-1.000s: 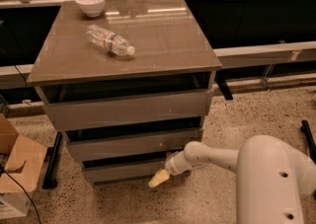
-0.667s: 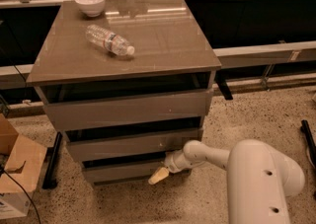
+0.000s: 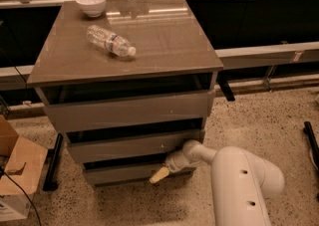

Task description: Open bottom drawer

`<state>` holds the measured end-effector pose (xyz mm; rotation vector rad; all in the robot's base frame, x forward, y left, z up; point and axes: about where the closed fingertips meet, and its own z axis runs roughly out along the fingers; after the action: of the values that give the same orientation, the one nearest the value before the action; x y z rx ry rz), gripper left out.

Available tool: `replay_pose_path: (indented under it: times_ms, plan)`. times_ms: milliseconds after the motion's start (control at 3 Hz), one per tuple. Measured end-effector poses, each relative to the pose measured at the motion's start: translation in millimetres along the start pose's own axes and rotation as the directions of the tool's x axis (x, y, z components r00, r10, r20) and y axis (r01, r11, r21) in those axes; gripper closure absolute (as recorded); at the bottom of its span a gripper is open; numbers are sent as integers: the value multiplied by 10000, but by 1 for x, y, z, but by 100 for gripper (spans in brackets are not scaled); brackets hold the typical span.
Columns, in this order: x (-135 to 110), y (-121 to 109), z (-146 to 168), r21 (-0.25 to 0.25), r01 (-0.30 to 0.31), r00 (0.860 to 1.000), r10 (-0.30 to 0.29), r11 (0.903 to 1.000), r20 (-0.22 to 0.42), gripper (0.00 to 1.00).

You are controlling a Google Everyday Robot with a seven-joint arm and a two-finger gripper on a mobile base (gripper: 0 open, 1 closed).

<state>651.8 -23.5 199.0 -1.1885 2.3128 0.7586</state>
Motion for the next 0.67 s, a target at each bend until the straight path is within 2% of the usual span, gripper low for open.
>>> replay_pose_path:
  times_ms: [333, 667]
  plan:
    - [0, 1, -1, -2, 0, 10000, 0, 10000, -3, 16]
    - [8, 23, 0, -216, 129, 9989, -139, 9997, -449, 39]
